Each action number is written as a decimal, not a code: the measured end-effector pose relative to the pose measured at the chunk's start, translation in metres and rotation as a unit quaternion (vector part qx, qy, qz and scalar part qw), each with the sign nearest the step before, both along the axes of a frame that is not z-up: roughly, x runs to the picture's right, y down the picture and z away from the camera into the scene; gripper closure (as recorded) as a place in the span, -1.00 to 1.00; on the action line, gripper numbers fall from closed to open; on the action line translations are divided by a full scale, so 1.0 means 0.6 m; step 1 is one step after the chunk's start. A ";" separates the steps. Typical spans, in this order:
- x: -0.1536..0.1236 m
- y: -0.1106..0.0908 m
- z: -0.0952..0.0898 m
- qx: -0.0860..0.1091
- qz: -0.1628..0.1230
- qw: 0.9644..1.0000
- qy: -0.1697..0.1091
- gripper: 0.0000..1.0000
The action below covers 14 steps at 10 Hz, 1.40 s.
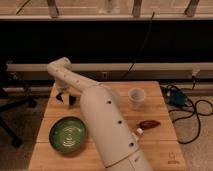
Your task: Place the eraser on the white sponge
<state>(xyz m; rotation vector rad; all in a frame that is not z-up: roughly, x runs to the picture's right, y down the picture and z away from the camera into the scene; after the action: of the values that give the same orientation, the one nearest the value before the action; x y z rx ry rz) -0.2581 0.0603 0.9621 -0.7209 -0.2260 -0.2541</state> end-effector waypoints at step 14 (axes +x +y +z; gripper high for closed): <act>0.095 -0.023 -0.055 0.038 0.039 0.998 0.008 1.00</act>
<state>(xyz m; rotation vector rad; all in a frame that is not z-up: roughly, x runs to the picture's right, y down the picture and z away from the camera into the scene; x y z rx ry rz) -0.2012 0.0465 0.9291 -0.6374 -0.2282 -0.1811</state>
